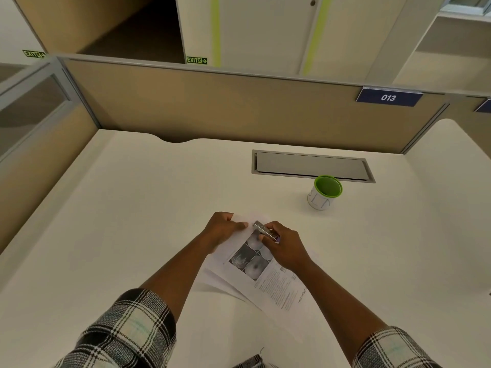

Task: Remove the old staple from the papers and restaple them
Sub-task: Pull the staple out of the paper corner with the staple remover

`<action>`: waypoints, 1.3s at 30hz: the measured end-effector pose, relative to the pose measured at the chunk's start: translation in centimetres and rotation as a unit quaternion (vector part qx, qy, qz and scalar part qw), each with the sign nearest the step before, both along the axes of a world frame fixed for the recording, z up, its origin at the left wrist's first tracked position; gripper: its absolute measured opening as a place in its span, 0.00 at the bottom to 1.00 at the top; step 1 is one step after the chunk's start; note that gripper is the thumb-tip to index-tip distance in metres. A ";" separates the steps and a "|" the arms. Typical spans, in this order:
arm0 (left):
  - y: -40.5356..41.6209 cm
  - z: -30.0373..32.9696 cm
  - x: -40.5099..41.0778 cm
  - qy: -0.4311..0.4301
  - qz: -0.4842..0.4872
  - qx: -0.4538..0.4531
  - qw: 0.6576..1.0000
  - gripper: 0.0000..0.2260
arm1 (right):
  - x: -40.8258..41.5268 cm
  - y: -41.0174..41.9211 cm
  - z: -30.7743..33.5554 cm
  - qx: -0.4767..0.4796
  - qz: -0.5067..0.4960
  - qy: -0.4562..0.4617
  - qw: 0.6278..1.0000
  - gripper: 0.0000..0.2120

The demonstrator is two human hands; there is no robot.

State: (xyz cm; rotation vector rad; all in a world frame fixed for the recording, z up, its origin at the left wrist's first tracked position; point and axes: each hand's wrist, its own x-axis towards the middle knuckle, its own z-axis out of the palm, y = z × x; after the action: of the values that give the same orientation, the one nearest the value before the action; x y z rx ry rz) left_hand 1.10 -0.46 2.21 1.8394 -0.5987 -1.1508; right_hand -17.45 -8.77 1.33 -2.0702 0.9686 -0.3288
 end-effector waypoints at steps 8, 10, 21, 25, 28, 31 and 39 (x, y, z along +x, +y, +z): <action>0.2 0.2 -0.4 -0.008 -0.020 -0.007 1.000 0.15 | -0.1 0.6 -0.1 -0.006 -0.024 -0.058 0.998 0.06; 0.2 0.2 -0.4 -0.005 -0.016 -0.011 1.000 0.16 | -0.1 0.7 -0.1 -0.006 -0.032 -0.066 0.997 0.05; 0.5 0.8 -0.5 -0.021 0.004 -0.031 0.999 0.20 | 0.2 1.3 0.2 -0.031 -0.035 -0.084 0.995 0.07; 0.4 0.8 -0.5 -0.023 0.006 -0.038 0.999 0.20 | 0.2 1.4 0.4 -0.043 -0.036 -0.077 0.995 0.07; 0.3 0.8 -0.5 -0.032 -0.002 -0.031 0.999 0.20 | 0.2 1.6 0.2 -0.046 -0.039 -0.070 0.996 0.08; 0.2 0.8 -0.6 -0.037 -0.005 -0.028 0.999 0.21 | 0.1 1.8 0.0 -0.046 -0.045 -0.060 0.996 0.08; -0.2 0.9 -0.9 -0.055 -0.020 -0.021 0.998 0.23 | 0.0 1.8 -0.3 -0.041 -0.052 -0.059 0.996 0.08</action>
State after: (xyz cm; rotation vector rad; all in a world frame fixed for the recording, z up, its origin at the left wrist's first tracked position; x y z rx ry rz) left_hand 0.22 -0.65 3.13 1.8715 -0.7199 -1.0617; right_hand -17.46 -6.93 0.98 -2.0533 1.0084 -0.5468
